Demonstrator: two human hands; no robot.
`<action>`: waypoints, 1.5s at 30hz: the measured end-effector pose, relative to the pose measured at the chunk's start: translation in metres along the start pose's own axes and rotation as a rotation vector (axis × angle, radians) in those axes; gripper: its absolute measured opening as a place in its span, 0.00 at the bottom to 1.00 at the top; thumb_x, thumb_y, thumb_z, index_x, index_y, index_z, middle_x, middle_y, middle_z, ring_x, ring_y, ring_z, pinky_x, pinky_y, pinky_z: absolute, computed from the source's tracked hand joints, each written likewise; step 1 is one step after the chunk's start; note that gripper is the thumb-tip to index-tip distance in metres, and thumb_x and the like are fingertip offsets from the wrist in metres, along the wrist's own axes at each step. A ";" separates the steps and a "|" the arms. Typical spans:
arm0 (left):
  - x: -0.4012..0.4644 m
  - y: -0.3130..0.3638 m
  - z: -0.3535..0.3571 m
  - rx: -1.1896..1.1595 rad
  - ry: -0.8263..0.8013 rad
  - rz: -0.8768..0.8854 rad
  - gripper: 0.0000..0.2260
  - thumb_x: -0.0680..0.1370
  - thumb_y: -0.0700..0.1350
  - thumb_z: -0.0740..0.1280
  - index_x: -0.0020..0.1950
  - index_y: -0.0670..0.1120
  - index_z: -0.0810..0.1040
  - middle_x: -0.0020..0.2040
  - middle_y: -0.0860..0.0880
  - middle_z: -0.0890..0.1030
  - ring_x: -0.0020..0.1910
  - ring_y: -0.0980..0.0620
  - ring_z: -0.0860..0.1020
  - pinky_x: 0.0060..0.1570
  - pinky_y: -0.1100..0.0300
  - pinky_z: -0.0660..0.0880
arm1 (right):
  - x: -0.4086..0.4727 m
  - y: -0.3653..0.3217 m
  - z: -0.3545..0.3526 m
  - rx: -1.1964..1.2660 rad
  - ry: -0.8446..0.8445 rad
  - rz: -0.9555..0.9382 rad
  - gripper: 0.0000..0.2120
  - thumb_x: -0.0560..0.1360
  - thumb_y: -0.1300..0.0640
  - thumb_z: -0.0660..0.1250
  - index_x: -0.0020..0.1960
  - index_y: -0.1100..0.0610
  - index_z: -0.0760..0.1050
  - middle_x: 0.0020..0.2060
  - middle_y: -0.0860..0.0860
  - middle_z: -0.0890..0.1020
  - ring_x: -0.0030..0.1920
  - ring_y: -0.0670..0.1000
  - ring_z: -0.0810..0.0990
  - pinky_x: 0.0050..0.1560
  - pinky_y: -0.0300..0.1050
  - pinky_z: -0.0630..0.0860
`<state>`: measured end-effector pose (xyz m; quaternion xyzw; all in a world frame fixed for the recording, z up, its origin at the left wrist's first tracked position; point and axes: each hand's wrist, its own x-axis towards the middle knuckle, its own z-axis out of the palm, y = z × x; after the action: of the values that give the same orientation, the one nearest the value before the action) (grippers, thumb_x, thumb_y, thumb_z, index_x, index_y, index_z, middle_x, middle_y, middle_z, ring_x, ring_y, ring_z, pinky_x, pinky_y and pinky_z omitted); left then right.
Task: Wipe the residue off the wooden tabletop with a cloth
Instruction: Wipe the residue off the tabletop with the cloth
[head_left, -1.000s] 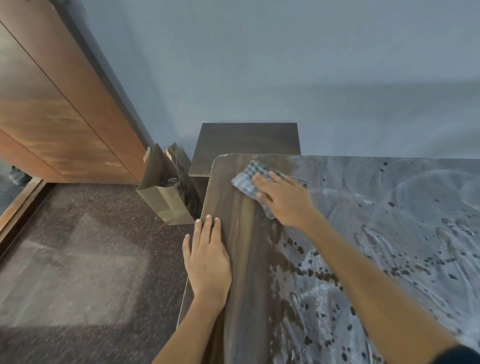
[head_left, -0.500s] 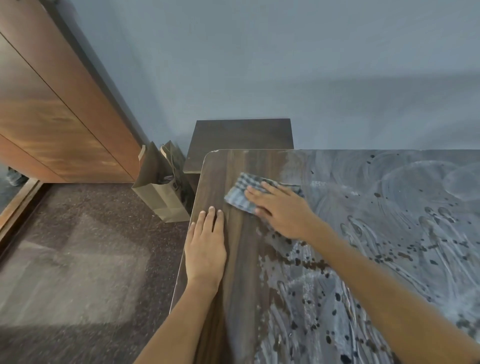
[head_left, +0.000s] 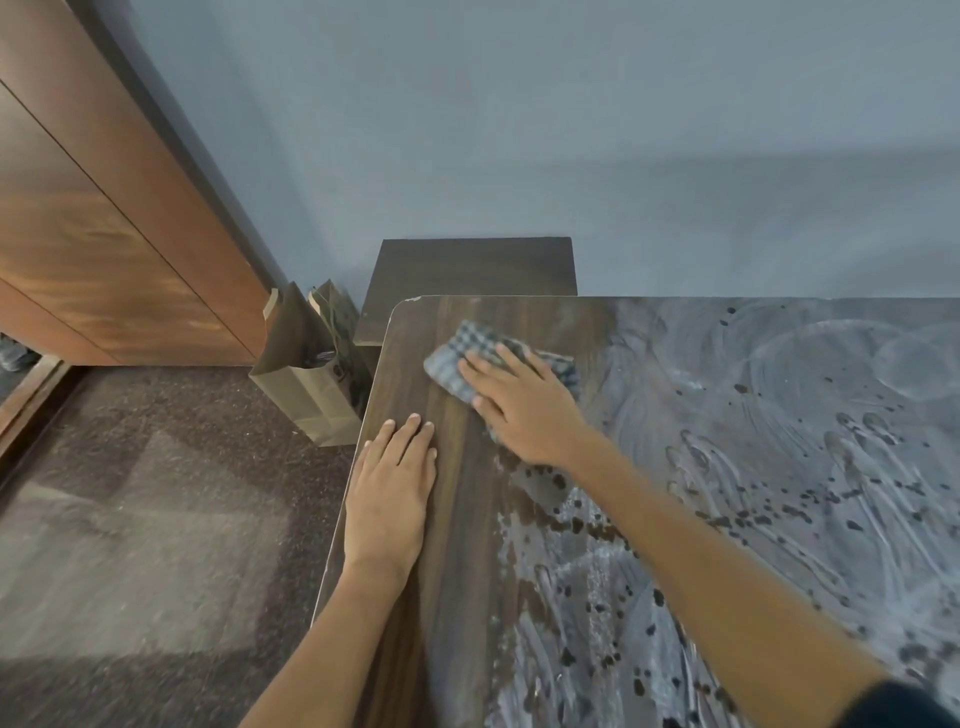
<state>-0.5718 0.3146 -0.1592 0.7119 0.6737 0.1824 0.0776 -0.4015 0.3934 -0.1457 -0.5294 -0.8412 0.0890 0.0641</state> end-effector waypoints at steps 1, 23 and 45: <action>0.000 -0.001 0.000 -0.060 0.001 -0.027 0.19 0.81 0.51 0.53 0.66 0.46 0.73 0.68 0.49 0.72 0.71 0.48 0.64 0.71 0.50 0.60 | -0.014 0.003 -0.002 0.013 0.007 -0.023 0.22 0.82 0.49 0.44 0.76 0.49 0.50 0.75 0.44 0.53 0.75 0.49 0.48 0.74 0.48 0.41; -0.003 -0.002 0.002 0.014 -0.037 -0.007 0.28 0.76 0.60 0.42 0.74 0.52 0.60 0.75 0.56 0.57 0.75 0.56 0.51 0.71 0.61 0.45 | 0.009 0.043 -0.019 0.016 0.023 0.371 0.22 0.82 0.48 0.46 0.75 0.45 0.54 0.75 0.43 0.56 0.75 0.49 0.50 0.71 0.59 0.37; -0.005 0.000 0.002 -0.104 0.061 -0.059 0.17 0.80 0.43 0.54 0.67 0.43 0.71 0.69 0.49 0.70 0.72 0.51 0.63 0.72 0.55 0.57 | 0.011 0.048 -0.012 0.047 0.053 0.482 0.23 0.82 0.50 0.45 0.76 0.49 0.50 0.76 0.46 0.52 0.76 0.54 0.47 0.74 0.56 0.43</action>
<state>-0.5709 0.3103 -0.1617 0.6808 0.6861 0.2365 0.0993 -0.3616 0.4244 -0.1448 -0.7154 -0.6863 0.1073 0.0751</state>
